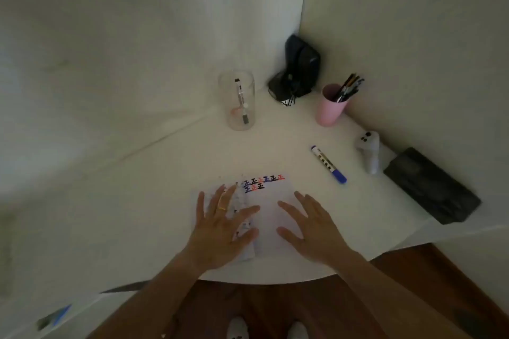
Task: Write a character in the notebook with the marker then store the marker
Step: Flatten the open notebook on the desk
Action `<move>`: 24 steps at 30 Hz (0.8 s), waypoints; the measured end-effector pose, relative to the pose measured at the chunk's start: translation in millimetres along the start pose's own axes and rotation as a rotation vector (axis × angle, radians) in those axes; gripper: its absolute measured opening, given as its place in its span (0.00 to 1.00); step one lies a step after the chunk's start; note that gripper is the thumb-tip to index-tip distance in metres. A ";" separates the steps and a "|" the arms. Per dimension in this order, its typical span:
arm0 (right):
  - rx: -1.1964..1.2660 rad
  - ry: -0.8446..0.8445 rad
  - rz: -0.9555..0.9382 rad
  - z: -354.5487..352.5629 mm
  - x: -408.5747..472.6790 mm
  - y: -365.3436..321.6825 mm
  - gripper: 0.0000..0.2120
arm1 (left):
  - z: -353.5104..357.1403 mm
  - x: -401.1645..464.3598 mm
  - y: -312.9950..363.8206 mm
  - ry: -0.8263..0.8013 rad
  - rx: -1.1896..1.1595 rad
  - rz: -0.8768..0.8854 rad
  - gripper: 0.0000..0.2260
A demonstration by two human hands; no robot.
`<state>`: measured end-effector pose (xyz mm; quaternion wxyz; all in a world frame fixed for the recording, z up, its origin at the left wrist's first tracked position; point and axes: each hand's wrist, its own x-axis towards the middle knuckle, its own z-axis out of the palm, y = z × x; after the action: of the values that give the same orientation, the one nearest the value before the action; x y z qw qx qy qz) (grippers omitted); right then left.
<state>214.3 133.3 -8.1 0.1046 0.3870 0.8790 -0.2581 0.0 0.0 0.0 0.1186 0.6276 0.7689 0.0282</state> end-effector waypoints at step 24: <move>-0.071 0.796 -0.291 102.4 26.3 33.3 0.11 | 102.1 -1.8 -1.9 0.633 0.045 0.169 0.10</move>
<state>219.3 114.0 -117.1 -0.2672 0.3244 0.9047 -0.0703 20.7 -12.9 -99.2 -0.1431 0.6516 0.7134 0.2145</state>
